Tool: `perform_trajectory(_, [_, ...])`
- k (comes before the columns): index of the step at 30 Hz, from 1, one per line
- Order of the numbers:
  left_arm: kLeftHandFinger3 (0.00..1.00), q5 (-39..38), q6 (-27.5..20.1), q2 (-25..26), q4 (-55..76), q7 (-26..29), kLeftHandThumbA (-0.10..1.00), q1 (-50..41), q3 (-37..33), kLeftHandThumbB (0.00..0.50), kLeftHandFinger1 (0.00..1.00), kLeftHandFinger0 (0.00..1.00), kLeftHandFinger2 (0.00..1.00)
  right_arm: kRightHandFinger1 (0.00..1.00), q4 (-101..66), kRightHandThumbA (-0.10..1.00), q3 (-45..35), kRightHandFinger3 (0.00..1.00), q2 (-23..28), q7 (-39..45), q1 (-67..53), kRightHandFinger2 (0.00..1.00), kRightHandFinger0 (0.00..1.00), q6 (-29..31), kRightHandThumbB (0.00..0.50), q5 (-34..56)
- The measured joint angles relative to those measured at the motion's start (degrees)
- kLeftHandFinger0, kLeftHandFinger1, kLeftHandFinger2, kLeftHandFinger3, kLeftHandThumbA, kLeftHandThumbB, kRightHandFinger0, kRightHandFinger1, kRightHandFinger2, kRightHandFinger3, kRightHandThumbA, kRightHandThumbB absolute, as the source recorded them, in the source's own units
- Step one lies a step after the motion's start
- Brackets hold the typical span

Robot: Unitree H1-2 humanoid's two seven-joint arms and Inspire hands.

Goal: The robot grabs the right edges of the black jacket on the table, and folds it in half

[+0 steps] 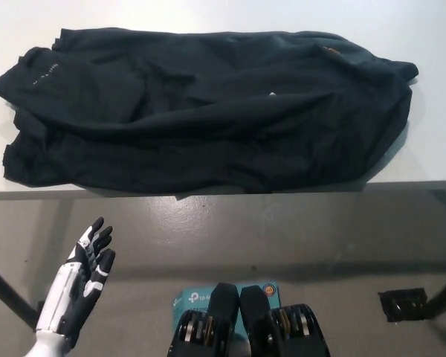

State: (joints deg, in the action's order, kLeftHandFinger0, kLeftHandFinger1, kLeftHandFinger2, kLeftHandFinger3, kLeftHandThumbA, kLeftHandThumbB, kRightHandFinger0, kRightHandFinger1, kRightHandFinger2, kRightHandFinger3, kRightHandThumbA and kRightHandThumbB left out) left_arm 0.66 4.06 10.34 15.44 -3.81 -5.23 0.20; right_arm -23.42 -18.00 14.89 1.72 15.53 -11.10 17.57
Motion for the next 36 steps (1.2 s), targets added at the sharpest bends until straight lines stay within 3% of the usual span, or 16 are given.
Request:
perform_trajectory(12, [1.00, 0.0, 0.0, 0.0, 0.1, 0.0, 0.84, 0.1, 0.3, 0.076, 1.00, 1.00, 1.00, 1.00, 28.0, 1.00, -2.8, 1.00, 1.1, 1.3, 17.2, 1.00, 1.00, -12.1, 0.332, 12.4])
perform_trajectory(22, [1.00, 0.0, 0.0, 0.1, 0.5, 0.0, 0.85, 0.0, 0.7, 0.076, 1.00, 1.00, 1.00, 1.00, 48.6, 1.00, -4.1, 1.00, 0.1, 4.0, 23.0, 1.00, 1.00, -15.0, 0.325, 20.9])
perform_trajectory(23, [1.00, 0.0, 0.0, 0.1, 0.5, 0.0, 0.85, 0.0, 0.7, 0.086, 1.00, 1.00, 1.00, 1.00, 49.8, 1.00, -4.2, 1.00, 0.0, 4.2, 23.3, 1.00, 1.00, -15.1, 0.299, 21.1])
perform_trajectory(24, [1.00, 0.0, 0.0, 0.1, 0.5, 0.0, 0.85, 0.0, 0.7, 0.086, 1.00, 1.00, 1.00, 1.00, 50.9, 1.00, -4.3, 1.00, -0.2, 4.5, 23.4, 1.00, 1.00, -15.2, 0.330, 21.2])
perform_trajectory(27, [1.00, 0.0, 0.0, 0.1, 0.6, 0.0, 0.86, 0.1, 0.8, 0.068, 1.00, 1.00, 1.00, 1.00, 54.0, 1.00, -4.3, 1.00, -0.5, 5.2, 23.7, 1.00, 1.00, -15.1, 0.353, 21.3])
perform_trajectory(36, [1.00, 0.0, 0.0, 0.3, 0.9, -0.1, 0.86, 0.1, 1.0, 0.063, 1.00, 1.00, 1.00, 1.00, 57.6, 1.00, -4.0, 1.00, -0.7, 6.4, 23.7, 1.00, 1.00, -14.4, 0.367, 20.4])
